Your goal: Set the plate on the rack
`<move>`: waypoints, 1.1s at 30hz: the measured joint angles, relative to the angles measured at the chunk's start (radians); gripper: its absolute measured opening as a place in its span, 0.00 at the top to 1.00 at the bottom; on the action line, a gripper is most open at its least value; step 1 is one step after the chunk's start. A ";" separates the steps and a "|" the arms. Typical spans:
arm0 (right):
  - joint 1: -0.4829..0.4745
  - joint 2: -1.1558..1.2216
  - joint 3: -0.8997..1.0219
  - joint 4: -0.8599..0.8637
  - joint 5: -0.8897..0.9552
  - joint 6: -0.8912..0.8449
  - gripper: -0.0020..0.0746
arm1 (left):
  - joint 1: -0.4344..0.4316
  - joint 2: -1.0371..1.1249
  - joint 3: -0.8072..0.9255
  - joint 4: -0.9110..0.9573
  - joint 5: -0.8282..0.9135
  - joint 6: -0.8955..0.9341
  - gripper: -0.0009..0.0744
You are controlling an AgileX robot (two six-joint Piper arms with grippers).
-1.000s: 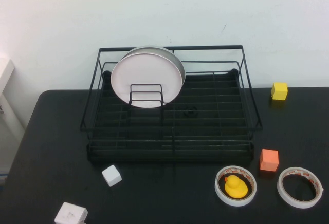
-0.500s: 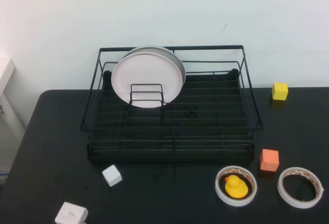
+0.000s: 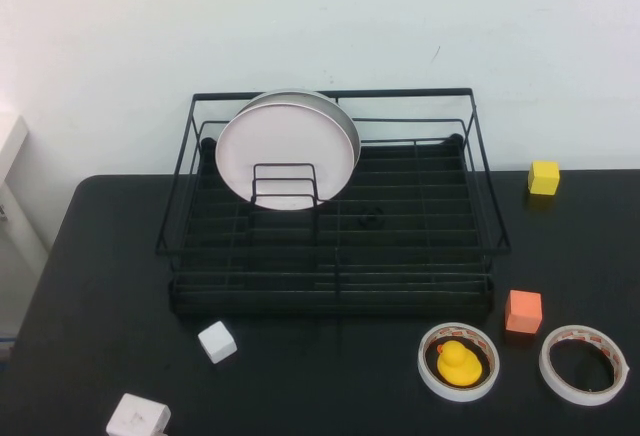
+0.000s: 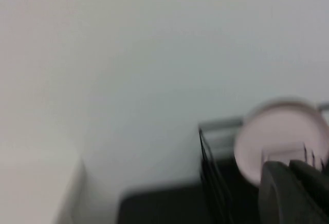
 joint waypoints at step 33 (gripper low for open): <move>0.000 0.000 0.000 0.002 0.004 0.000 0.98 | -0.026 -0.048 0.151 0.360 0.296 -0.738 0.99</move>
